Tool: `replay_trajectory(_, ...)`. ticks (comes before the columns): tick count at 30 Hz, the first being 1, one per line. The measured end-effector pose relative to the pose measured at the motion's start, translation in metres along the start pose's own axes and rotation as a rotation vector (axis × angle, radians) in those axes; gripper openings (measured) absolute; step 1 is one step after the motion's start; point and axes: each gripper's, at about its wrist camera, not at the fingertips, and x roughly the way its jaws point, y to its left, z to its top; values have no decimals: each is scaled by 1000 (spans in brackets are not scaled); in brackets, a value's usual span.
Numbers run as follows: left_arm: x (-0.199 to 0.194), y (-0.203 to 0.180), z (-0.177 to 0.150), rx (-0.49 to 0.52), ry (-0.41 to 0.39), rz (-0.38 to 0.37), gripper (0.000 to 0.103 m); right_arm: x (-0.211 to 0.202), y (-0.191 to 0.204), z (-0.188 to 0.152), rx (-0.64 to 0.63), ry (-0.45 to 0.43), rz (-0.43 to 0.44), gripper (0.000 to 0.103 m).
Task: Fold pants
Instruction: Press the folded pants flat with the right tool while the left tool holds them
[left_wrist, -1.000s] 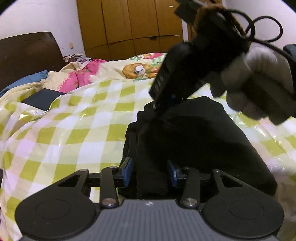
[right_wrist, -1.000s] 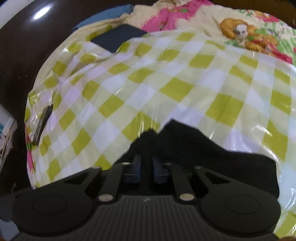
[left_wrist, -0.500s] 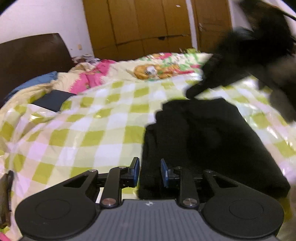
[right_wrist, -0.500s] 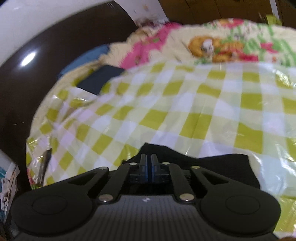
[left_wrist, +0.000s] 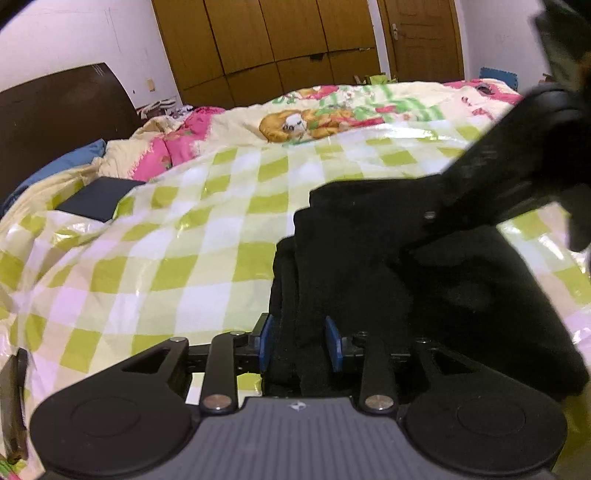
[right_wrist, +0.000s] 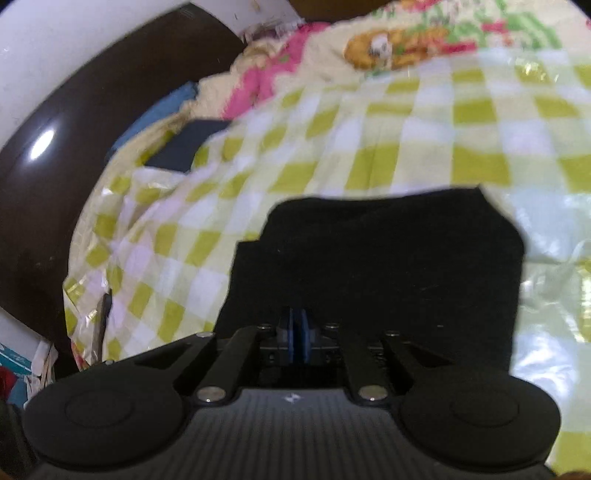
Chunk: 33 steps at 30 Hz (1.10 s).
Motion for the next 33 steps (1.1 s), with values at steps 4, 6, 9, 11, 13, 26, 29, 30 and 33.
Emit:
replay_trajectory(4,-10,-7,-5,-12,9,1,46,-32,1,-28,-2,5,-4,12)
replay_trajectory(6,-10,-13,-11,-8,20,-7,46,-34,0,-45,-28,19,-65,26)
replay_trajectory(9,0,-16,-16,11,59,-13,49,-24,-17,-57,26,61,-104,25)
replay_trajectory(11,0,-8,-14,-3,63,-10,55,-34,-20,-53,92,34,-83,25)
replay_trajectory(13,-11,-2,-8,-27,44,-8,55,-50,-18,-50,95,-20,-71,29)
replay_trajectory(26,11,9,-5,-26,36,-106,66,-35,-62,-50,243,-34,49,55)
replay_trajectory(29,18,14,-4,-27,36,-115,80,-27,-69,-46,275,-29,110,59)
replay_trajectory(30,22,15,-5,-21,38,-115,83,-25,-71,-46,292,-26,135,60)
replay_trajectory(33,36,24,-7,-64,66,-151,89,-15,-72,-46,325,-20,195,57)
